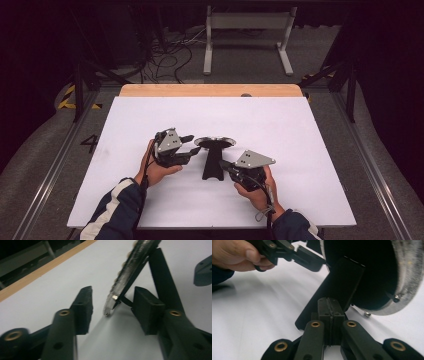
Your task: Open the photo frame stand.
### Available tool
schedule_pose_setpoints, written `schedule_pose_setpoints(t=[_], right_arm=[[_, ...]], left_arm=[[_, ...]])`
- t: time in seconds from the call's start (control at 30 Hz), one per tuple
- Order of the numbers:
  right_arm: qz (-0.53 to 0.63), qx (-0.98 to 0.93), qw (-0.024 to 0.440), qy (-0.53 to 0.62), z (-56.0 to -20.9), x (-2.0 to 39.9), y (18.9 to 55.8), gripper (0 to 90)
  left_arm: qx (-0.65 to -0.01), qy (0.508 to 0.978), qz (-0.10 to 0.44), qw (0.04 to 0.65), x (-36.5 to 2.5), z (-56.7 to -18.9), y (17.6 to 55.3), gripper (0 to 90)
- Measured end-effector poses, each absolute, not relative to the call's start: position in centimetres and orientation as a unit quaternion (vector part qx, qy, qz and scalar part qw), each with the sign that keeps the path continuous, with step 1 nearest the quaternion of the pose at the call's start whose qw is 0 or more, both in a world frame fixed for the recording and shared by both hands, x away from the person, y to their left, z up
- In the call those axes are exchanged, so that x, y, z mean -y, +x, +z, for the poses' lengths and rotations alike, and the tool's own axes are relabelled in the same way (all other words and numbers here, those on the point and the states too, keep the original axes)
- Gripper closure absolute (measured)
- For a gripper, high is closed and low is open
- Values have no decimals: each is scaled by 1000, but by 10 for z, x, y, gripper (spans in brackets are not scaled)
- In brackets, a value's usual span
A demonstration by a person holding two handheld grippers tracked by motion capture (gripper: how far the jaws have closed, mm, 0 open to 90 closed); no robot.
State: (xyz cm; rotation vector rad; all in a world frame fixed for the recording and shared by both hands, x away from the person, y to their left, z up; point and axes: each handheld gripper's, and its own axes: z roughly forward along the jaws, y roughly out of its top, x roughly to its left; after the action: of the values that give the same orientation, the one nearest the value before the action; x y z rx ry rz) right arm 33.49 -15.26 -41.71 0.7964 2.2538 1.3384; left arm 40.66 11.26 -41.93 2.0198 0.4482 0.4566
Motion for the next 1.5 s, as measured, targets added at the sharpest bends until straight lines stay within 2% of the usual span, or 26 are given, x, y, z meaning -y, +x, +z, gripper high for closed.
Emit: schedule_pose_setpoints(t=[0.1,0.27,0.47,0.63,0.77,0.9,0.97,1.0,1.13,1.5], right_arm=[[483,-805,200,280,-418,146,333,900],[477,-813,202,266,-424,128,331,900],[460,-825,205,255,-436,106,333,900],[460,-828,190,257,-444,93,333,900],[452,-833,203,245,-445,85,332,900],[447,-834,204,252,-448,83,335,900],[446,-833,202,257,-450,83,336,900],[448,-831,201,261,-450,82,337,900],[443,-833,205,261,-452,75,335,900],[430,-839,208,261,-458,66,336,900]], left_arm=[[-185,836,191,479,-109,-420,408,613],[-194,846,196,456,-107,-426,413,598],[-196,845,185,461,-105,-431,417,607],[-194,842,175,471,-103,-433,420,679],[-191,845,179,466,-102,-432,419,693],[-192,844,178,468,-101,-431,420,682],[-199,841,179,470,-99,-430,421,582],[-197,841,179,470,-97,-429,421,574],[-192,846,184,462,-92,-430,419,633],[-184,852,193,450,-94,-429,417,667]])
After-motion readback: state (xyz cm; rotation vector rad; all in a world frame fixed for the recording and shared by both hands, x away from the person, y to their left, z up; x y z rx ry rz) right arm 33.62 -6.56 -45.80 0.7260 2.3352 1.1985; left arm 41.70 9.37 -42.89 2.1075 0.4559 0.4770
